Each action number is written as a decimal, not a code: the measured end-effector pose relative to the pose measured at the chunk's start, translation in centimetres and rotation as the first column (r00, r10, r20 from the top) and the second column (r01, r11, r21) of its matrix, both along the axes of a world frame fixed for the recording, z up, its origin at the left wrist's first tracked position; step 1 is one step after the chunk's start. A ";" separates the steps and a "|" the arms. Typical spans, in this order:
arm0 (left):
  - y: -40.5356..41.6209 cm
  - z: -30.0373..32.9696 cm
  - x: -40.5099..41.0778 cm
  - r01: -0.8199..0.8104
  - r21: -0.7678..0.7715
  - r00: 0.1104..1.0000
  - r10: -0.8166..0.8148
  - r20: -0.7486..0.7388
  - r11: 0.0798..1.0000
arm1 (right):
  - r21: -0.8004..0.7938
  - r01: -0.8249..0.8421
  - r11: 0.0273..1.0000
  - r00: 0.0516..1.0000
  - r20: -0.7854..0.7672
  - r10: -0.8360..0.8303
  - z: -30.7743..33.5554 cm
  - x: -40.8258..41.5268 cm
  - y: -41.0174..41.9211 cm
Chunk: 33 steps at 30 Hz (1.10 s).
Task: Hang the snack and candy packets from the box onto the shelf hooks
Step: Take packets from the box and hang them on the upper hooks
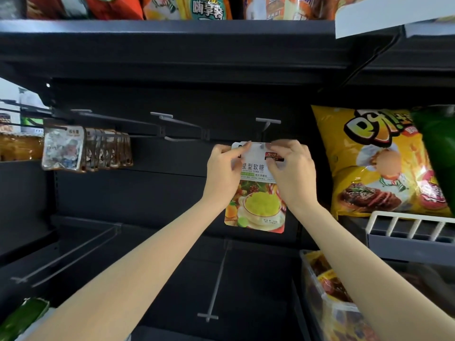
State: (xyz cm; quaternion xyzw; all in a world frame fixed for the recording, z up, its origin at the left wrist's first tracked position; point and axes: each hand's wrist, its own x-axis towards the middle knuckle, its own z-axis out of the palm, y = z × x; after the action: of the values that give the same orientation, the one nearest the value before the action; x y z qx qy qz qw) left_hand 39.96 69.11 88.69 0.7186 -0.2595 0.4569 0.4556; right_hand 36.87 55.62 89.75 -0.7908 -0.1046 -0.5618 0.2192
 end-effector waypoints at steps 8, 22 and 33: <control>-2.8 2.0 5.1 -0.047 0.368 0.895 0.203 -0.397 0.929 | -0.165 0.101 0.981 0.919 -0.362 -0.156 0.7 4.7 -0.1; -2.6 3.1 8.9 0.011 0.454 0.842 0.237 -0.485 0.891 | -0.101 0.125 0.987 0.821 -0.547 -0.160 0.9 9.4 0.5; 10.6 -1.4 1.3 -0.263 0.423 0.909 0.370 -0.191 0.867 | -0.065 -0.140 0.988 0.956 -0.268 0.118 -2.4 5.1 12.7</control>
State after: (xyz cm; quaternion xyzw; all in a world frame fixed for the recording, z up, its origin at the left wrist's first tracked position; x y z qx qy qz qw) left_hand 41.21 79.74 87.24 0.8818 -0.1589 0.3649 0.2528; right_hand 41.94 68.31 87.40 -0.8583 -0.1492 -0.4316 0.2342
